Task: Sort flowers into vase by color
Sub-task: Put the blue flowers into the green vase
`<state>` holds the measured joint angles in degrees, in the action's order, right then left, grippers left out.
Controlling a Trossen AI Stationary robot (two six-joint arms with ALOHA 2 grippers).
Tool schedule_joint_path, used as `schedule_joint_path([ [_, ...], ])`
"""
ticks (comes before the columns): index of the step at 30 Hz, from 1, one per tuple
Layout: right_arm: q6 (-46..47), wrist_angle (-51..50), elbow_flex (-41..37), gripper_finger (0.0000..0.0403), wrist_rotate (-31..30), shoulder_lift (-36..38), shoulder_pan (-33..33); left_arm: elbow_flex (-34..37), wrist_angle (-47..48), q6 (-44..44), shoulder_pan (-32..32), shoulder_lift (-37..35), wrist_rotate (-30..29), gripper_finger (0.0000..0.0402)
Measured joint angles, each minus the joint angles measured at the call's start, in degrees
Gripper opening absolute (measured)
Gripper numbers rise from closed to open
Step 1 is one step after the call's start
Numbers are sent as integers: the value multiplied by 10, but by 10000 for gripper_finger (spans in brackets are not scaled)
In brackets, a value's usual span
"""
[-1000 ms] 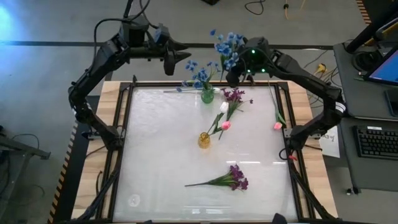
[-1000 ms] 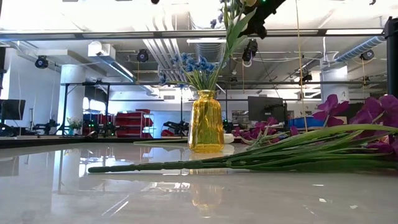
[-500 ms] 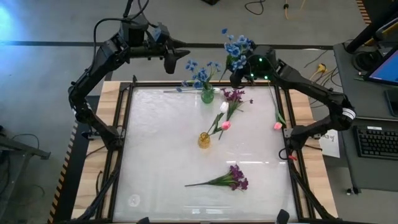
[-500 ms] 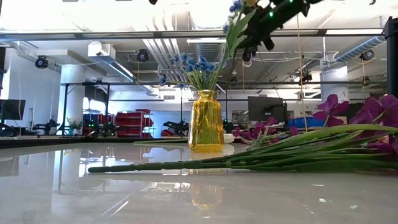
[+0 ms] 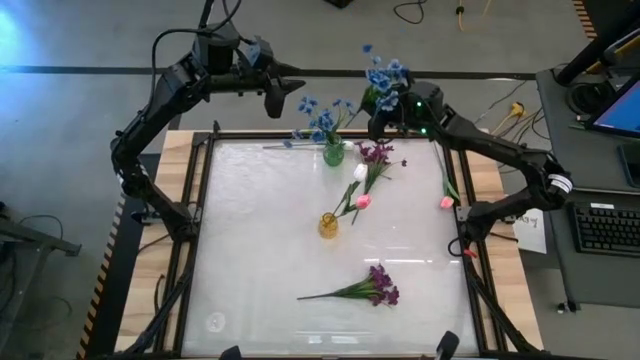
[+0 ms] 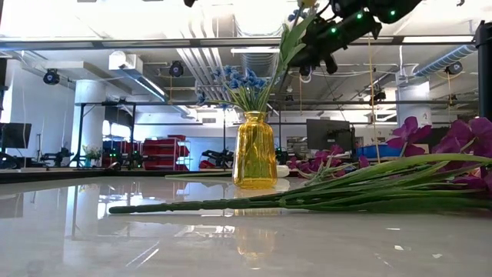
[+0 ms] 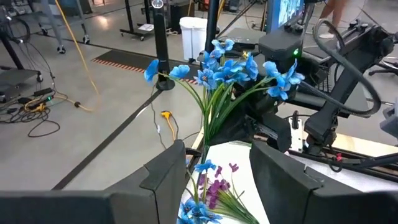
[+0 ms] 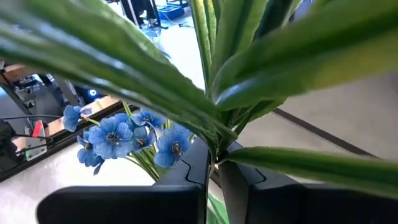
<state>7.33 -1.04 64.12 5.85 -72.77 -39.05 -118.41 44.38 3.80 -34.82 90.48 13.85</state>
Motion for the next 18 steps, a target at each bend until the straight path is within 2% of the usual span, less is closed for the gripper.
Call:
schedule_joint_path([
  [8,-33,-8,19,18,-12,0,0,0,0,2,-2,0,0,166],
  [18,-22,-43,18,18,-14,-1,0,0,0,0,-2,2,0,166],
])
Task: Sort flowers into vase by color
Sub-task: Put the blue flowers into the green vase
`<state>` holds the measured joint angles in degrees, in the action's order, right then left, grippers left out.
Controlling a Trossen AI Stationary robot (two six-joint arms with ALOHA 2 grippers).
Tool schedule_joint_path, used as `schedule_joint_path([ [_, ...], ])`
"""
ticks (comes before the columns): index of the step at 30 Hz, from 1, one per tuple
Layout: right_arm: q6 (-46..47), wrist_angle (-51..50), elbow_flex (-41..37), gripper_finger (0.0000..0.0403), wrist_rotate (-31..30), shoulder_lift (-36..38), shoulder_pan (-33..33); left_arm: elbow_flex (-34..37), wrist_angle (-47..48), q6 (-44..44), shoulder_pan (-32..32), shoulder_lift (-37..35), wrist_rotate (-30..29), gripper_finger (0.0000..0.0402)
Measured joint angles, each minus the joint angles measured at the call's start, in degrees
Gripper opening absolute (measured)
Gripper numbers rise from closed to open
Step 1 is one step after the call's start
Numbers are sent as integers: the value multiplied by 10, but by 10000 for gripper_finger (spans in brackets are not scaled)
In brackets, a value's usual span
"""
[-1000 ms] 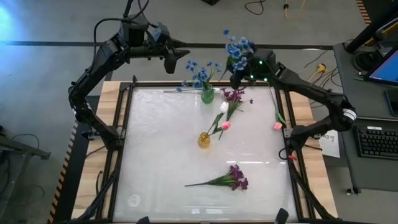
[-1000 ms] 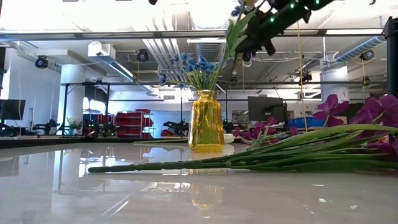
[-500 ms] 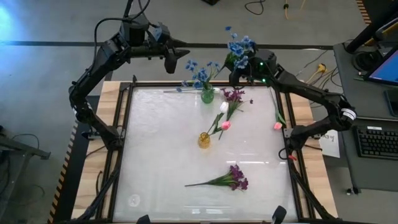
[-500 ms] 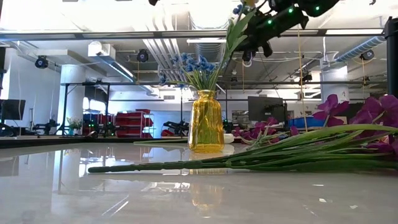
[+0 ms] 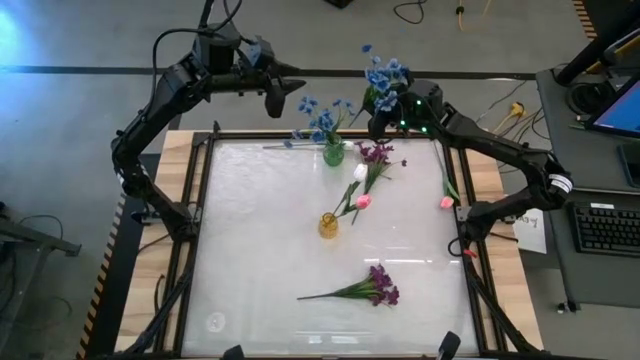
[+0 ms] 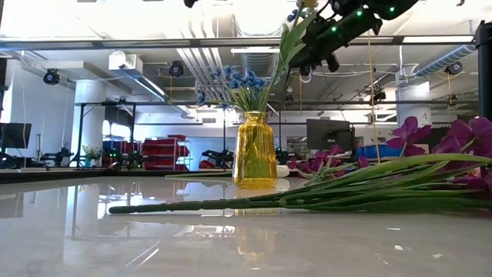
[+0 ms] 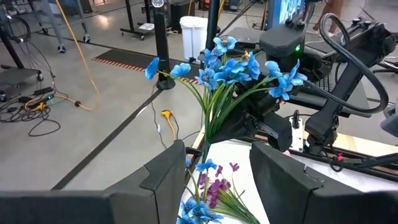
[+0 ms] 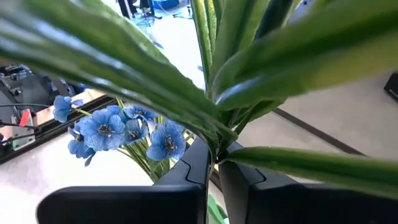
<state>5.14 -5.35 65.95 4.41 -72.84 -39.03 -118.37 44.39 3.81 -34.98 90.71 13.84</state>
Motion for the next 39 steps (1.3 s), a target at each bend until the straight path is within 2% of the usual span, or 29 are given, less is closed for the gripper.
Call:
schedule_joint_path([
  [7,-13,2,-4,18,-29,-1,0,0,0,0,0,1,0,166],
  [22,-22,30,-5,18,-14,-37,48,0,2,-1,0,1,0,166],
  [39,-33,48,-5,18,-14,-83,52,0,3,-1,0,1,0,166],
])
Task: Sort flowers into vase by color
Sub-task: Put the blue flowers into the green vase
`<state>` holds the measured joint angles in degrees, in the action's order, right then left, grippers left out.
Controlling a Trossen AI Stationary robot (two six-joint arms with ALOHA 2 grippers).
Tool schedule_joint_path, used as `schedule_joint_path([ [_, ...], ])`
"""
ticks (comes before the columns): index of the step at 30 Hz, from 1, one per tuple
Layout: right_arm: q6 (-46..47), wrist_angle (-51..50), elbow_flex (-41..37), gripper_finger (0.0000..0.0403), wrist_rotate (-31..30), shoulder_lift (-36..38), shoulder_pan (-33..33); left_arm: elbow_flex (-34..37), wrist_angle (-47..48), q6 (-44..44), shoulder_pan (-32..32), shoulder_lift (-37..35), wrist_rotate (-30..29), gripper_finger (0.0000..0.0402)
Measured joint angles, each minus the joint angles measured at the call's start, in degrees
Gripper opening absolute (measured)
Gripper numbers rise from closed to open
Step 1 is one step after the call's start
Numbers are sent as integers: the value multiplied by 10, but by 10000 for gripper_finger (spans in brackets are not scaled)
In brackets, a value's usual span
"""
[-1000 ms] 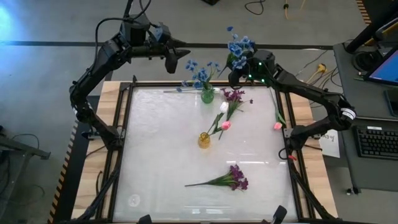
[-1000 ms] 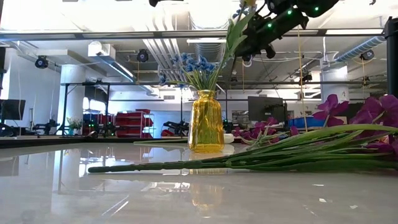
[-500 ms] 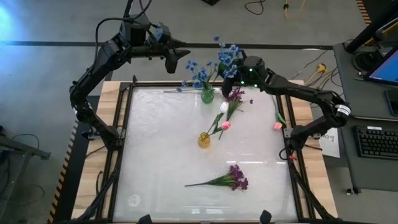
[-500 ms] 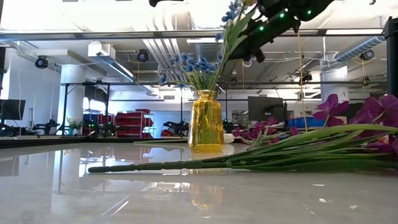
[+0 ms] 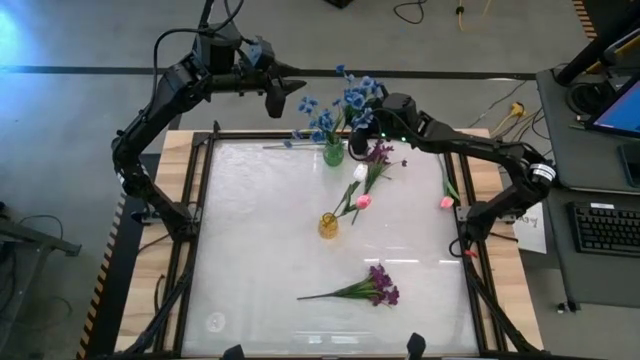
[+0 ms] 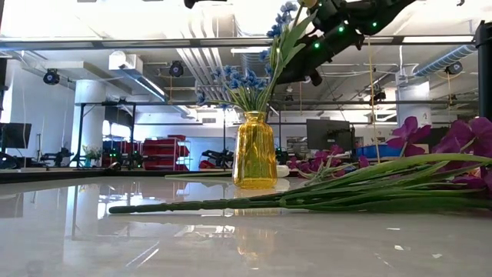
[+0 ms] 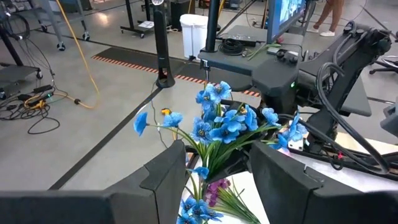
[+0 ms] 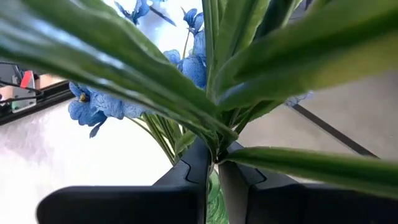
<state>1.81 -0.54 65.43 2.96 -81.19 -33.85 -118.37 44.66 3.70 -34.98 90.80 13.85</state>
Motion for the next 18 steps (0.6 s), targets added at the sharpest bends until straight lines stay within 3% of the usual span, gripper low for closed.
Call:
schedule_joint_path([
  [10,-3,0,0,20,0,0,0,0,0,0,0,0,0,166],
  [18,0,-1,0,65,1,0,0,0,0,2,0,0,0,166],
])
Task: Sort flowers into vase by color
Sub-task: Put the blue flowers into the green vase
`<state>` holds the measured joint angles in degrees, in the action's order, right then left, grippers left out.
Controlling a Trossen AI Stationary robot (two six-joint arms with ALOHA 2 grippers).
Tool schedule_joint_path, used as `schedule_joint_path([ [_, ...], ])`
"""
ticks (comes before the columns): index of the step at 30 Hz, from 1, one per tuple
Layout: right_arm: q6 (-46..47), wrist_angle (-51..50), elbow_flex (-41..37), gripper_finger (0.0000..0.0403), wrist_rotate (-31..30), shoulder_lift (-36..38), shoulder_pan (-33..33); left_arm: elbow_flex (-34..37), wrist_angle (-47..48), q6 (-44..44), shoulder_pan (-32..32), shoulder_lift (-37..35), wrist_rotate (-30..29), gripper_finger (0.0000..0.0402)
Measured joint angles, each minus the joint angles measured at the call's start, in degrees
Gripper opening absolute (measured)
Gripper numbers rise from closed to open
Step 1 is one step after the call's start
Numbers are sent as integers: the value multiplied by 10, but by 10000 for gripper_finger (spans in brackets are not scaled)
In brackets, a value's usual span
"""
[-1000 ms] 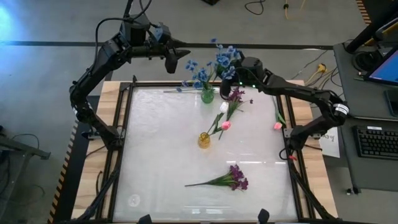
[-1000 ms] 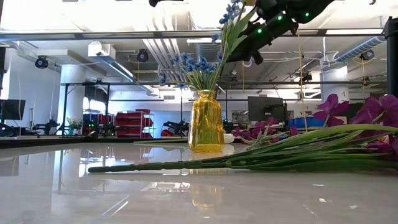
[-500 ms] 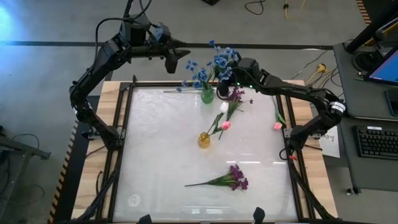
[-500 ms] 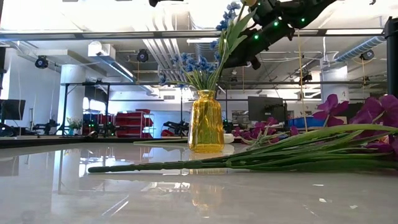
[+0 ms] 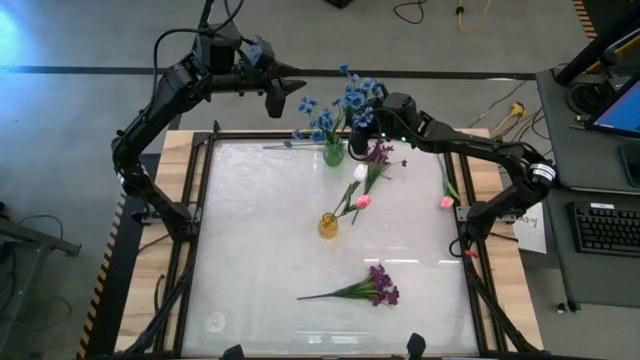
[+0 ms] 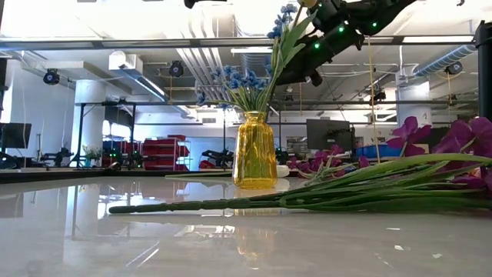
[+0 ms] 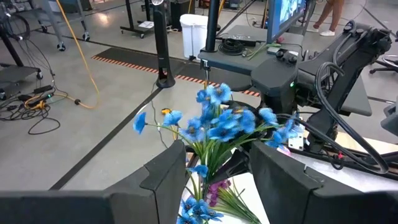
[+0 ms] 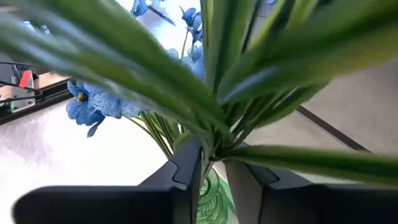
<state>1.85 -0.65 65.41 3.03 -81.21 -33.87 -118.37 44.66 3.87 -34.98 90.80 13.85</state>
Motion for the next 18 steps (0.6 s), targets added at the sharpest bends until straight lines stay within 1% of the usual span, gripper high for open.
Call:
schedule_joint_path([
  [10,1,-27,0,125,1,0,0,0,0,1,0,0,0,166],
  [18,12,-55,0,189,1,0,0,0,0,1,0,0,0,166],
])
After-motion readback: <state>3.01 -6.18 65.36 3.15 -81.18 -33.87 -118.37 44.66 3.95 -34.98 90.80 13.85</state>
